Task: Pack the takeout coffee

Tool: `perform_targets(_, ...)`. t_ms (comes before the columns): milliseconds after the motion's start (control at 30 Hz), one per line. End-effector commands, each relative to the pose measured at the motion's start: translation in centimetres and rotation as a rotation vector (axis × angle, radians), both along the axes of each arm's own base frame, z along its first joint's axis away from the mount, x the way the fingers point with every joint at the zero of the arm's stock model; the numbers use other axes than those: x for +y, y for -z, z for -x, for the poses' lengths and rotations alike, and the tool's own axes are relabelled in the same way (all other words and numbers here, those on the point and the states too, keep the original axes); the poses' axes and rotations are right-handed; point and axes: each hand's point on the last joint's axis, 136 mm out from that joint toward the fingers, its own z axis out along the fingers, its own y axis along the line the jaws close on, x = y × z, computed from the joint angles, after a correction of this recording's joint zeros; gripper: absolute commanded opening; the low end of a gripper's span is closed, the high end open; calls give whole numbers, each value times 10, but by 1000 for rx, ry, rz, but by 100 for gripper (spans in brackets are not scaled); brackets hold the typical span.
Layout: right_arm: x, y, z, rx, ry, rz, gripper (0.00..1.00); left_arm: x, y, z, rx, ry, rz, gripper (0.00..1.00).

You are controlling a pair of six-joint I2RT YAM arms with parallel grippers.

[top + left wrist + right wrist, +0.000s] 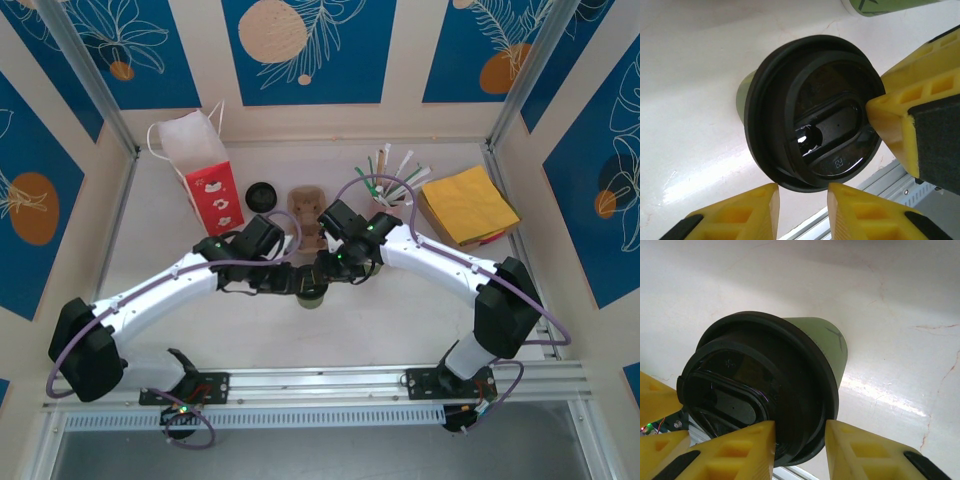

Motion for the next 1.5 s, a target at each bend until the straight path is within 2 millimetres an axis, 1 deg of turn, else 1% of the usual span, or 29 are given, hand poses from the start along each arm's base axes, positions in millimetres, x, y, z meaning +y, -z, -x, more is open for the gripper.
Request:
perform_targets(0, -15, 24, 21, 85, -5, 93, 32, -7, -1, 6, 28, 15, 4, 33)
perform_targets(67, -15, 24, 21, 85, -6, 92, 32, -9, -2, 4, 22, 10, 9, 35)
perform_targets(133, -15, 24, 22, 87, -8, 92, 32, -11, -2, 2, 17, 3, 11, 40)
perform_targets(167, -15, 24, 22, 87, -6, 91, 32, -12, -1, 1, 14, -2, 10, 41)
perform_targets(333, -14, 23, 22, 84, -7, 91, 32, -13, 0, 0, 10, -15, 14, 41)
perform_targets(433, -14, 23, 22, 83, -9, 91, 32, -10, 6, 1, 14, -20, -7, 41)
perform_targets(533, -14, 23, 22, 84, -9, 91, 32, -3, 20, 4, 20, -20, -58, 40)
perform_targets(600, -14, 24, 22, 86, -7, 92, 32, 4, 34, 8, 29, -14, -106, 39)
perform_targets(700, -14, 23, 21, 83, -8, 90, 32, 13, 50, 14, 42, -2, -161, 38)
perform_targets(900, -16, 25, 23, 86, -7, 95, 32, 28, 78, 28, 78, 12, -231, 35)
perform_targets(967, -16, 25, 22, 86, -5, 94, 32, 32, 83, 31, 86, 11, -244, 34)
perform_targets(1033, -15, 24, 22, 84, -6, 92, 32, 35, 81, 30, 75, 6, -256, 33)
perform_targets(1133, -13, 18, 20, 78, -6, 81, 32, 31, 67, 25, 49, 8, -239, 34)
perform_targets(1333, -6, -2, 14, 45, -9, 46, 32, 10, 23, 6, -15, 5, -161, 38)
perform_targets(1467, -3, -16, 10, 21, -3, 22, 33, 0, -1, -3, -49, 4, -122, 38)
